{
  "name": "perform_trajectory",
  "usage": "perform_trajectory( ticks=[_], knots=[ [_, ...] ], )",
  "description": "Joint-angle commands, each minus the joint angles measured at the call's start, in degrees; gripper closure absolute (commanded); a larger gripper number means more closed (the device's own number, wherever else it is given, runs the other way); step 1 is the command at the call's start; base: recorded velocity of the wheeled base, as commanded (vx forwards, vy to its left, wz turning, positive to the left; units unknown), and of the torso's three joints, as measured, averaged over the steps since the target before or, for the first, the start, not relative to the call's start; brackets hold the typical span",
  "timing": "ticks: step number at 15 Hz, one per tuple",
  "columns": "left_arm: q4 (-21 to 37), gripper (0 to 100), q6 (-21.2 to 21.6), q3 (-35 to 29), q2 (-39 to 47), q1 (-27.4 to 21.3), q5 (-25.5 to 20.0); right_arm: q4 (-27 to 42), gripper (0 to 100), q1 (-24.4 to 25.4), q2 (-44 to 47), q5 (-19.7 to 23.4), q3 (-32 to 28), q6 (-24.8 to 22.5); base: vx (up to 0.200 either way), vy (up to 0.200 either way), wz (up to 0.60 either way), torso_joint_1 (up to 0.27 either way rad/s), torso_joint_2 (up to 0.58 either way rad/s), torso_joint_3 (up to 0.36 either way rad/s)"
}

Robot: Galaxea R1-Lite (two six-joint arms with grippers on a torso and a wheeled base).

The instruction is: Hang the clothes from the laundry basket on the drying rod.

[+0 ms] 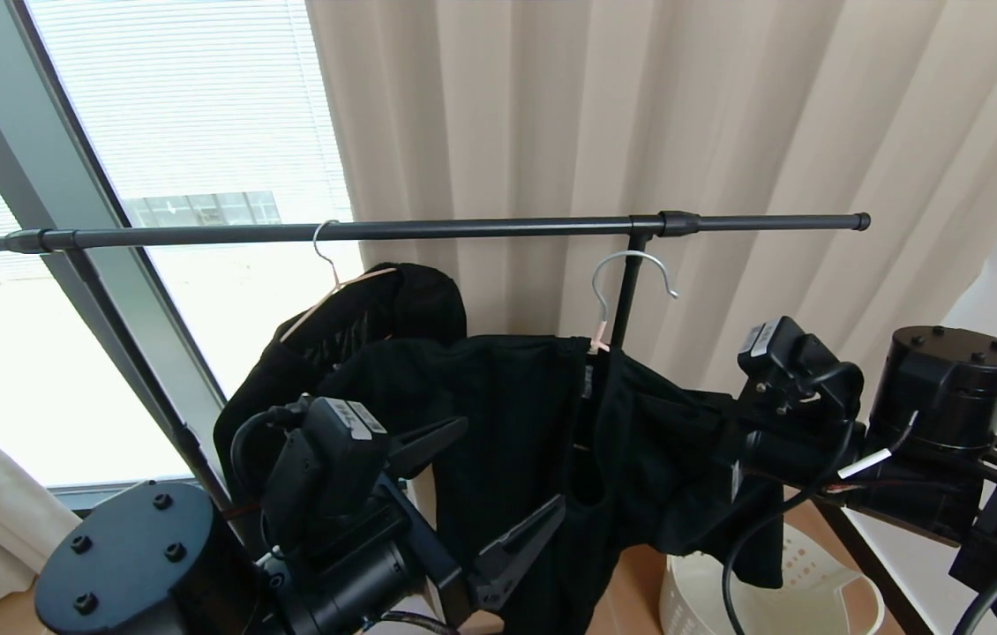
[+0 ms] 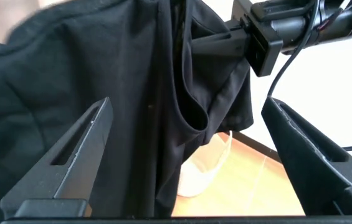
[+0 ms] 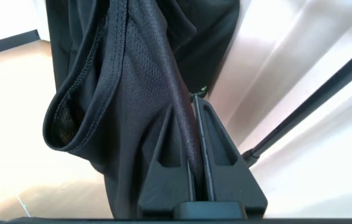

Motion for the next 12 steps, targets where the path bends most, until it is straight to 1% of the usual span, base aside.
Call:
perform_trajectory(
  ticks=[1, 4, 5, 7, 8, 9, 10, 12],
  knots=[
    [-0.06, 0, 0.01, -0.16, -1.57, 2.05, -0.32, -0.02, 100, -0.16, -0.03, 0.04, 0.07, -0.01, 0.000, 0.000, 0.00, 0.000, 0.00, 0.000],
    [-0.06, 0, 0.01, -0.08, -4.64, 5.74, -2.78, -0.02, 100, -0.25, 0.06, 0.12, -0.02, -0.01, 0.000, 0.000, 0.00, 0.000, 0.00, 0.000],
    [-0.06, 0, 0.01, -0.08, -5.52, 6.09, -3.31, -0.02, 100, -0.25, 0.06, 0.21, 0.07, -0.01, 0.000, 0.000, 0.00, 0.000, 0.00, 0.000],
    [-0.06, 0, -0.08, -0.52, -8.78, 7.76, -4.45, -0.02, 100, -1.30, -0.12, 2.58, 0.16, -0.01, 0.000, 0.000, 0.00, 0.000, 0.00, 0.000],
    [-0.06, 0, -0.17, -0.60, -10.18, 10.14, -6.92, -0.02, 100, -2.71, -0.12, 4.78, 0.16, -0.01, 0.000, 0.000, 0.00, 0.000, 0.00, 0.000],
    [-0.06, 0, -0.17, -0.52, -10.36, 10.66, -7.53, -0.02, 100, -2.97, -0.12, 5.22, 0.25, -0.01, 0.000, 0.000, 0.00, 0.000, 0.00, 0.000],
    [0.21, 0, -0.87, -0.34, -10.62, 14.97, -11.92, -0.02, 100, -4.82, -0.12, 8.83, 0.51, -0.71, 0.000, 0.000, 0.00, 0.000, 0.00, 0.000],
    [0.21, 0, -2.71, 0.01, -10.53, 19.10, -16.85, -0.02, 100, -6.84, -0.03, 12.43, 0.86, -2.64, 0.000, 0.000, 0.00, 0.000, 0.00, 0.000]
  ],
)
